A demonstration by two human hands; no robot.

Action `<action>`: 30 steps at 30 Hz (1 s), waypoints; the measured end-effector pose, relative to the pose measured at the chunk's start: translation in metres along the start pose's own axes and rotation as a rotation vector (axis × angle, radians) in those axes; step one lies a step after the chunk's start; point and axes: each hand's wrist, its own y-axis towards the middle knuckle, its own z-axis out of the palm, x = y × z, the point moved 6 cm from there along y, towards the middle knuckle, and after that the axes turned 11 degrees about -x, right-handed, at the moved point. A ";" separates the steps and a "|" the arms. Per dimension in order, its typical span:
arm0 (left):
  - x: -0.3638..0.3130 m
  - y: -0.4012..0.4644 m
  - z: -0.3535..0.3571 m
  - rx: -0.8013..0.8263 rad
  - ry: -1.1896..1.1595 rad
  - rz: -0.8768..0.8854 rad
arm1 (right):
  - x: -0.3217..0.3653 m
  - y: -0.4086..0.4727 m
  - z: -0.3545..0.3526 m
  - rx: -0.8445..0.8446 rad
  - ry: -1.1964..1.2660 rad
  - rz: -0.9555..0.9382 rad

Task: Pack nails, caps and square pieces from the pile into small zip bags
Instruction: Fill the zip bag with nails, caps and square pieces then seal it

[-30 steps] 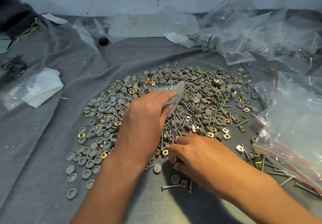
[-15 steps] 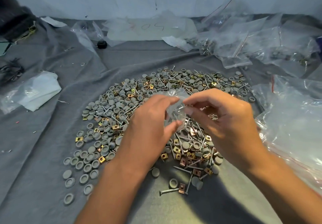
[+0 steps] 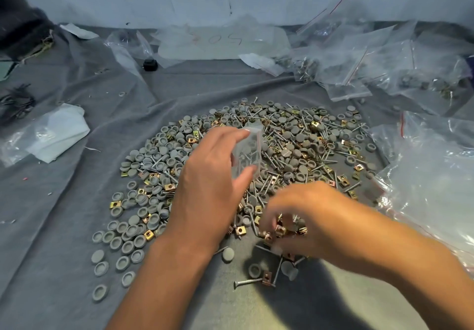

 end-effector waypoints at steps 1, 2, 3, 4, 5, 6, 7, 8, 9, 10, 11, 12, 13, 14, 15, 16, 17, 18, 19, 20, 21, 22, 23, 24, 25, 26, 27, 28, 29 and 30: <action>0.000 0.000 -0.001 -0.003 0.002 -0.004 | 0.002 -0.005 0.011 0.124 -0.041 -0.031; 0.000 0.000 0.000 -0.002 0.003 -0.004 | 0.005 -0.008 0.020 0.191 -0.072 -0.058; 0.000 0.000 0.000 0.001 0.004 -0.003 | 0.008 -0.009 0.025 0.225 -0.106 -0.074; 0.000 -0.001 0.000 0.003 0.005 0.000 | 0.012 -0.009 0.029 0.242 -0.138 -0.084; 0.000 -0.001 0.000 0.003 0.007 0.003 | 0.014 -0.009 0.032 0.254 -0.162 -0.084; 0.000 -0.001 0.000 0.002 0.010 0.006 | 0.014 -0.009 0.034 0.262 -0.174 -0.074; 0.000 -0.001 -0.001 0.000 0.012 0.005 | 0.014 -0.008 0.034 0.262 -0.191 -0.068; 0.000 0.000 -0.001 -0.005 0.013 0.003 | 0.013 -0.008 0.034 0.257 -0.211 -0.069; -0.001 0.000 -0.002 -0.012 0.012 0.002 | 0.011 -0.009 0.034 0.254 -0.230 -0.072; -0.001 0.000 -0.002 -0.017 0.010 0.000 | 0.009 -0.009 0.035 0.250 -0.243 -0.073; -0.001 0.000 -0.002 -0.021 0.008 -0.001 | 0.008 -0.009 0.035 0.242 -0.254 -0.075; -0.001 0.000 -0.003 -0.023 0.007 -0.001 | 0.007 -0.009 0.035 0.228 -0.263 -0.078; -0.002 0.000 -0.003 -0.025 0.007 0.000 | 0.006 -0.009 0.034 0.208 -0.264 -0.078; -0.002 0.000 -0.003 -0.025 0.009 0.001 | 0.005 -0.008 0.032 0.182 -0.253 -0.068; -0.001 0.000 -0.003 -0.024 0.011 0.000 | 0.004 -0.008 0.029 0.151 -0.231 -0.046; -0.001 0.000 -0.002 -0.020 0.013 -0.001 | 0.003 -0.007 0.026 0.118 -0.206 -0.024; 0.000 0.000 -0.002 -0.016 0.016 -0.002 | 0.003 -0.007 0.023 0.089 -0.189 -0.006; 0.000 0.000 -0.002 -0.012 0.019 -0.004 | 0.003 -0.007 0.021 0.076 -0.180 0.008; 0.001 0.000 -0.001 -0.009 0.021 -0.005 | 0.005 -0.007 0.020 0.068 -0.175 0.016; 0.001 0.000 -0.001 -0.007 0.023 -0.005 | 0.008 -0.007 0.019 0.066 -0.174 0.013; 0.001 0.000 -0.001 -0.007 0.024 -0.004 | 0.011 -0.006 0.020 0.075 -0.179 0.002; 0.001 0.000 -0.001 -0.011 0.024 -0.002 | 0.014 -0.005 0.022 0.090 -0.195 -0.009; 0.001 0.000 -0.002 -0.016 0.021 0.001 | 0.016 -0.004 0.024 0.106 -0.223 -0.015; 0.001 0.000 -0.002 -0.020 0.016 0.003 | 0.018 -0.004 0.026 0.120 -0.249 -0.008; 0.001 0.000 -0.002 -0.021 0.012 0.005 | 0.018 -0.003 0.029 0.128 -0.274 0.006; 0.001 0.000 -0.002 -0.020 0.008 0.006 | 0.018 -0.003 0.031 0.132 -0.303 0.014; 0.000 0.000 -0.002 -0.019 0.006 0.007 | 0.017 -0.003 0.031 0.127 -0.329 0.018; 0.000 0.000 -0.002 -0.018 0.004 0.006 | 0.016 -0.003 0.032 0.125 -0.358 0.021; -0.001 0.000 -0.002 -0.017 0.002 0.006 | 0.015 -0.005 0.032 0.123 -0.389 0.026; -0.001 0.000 -0.002 -0.016 0.001 0.005 | 0.013 -0.007 0.033 0.118 -0.409 0.037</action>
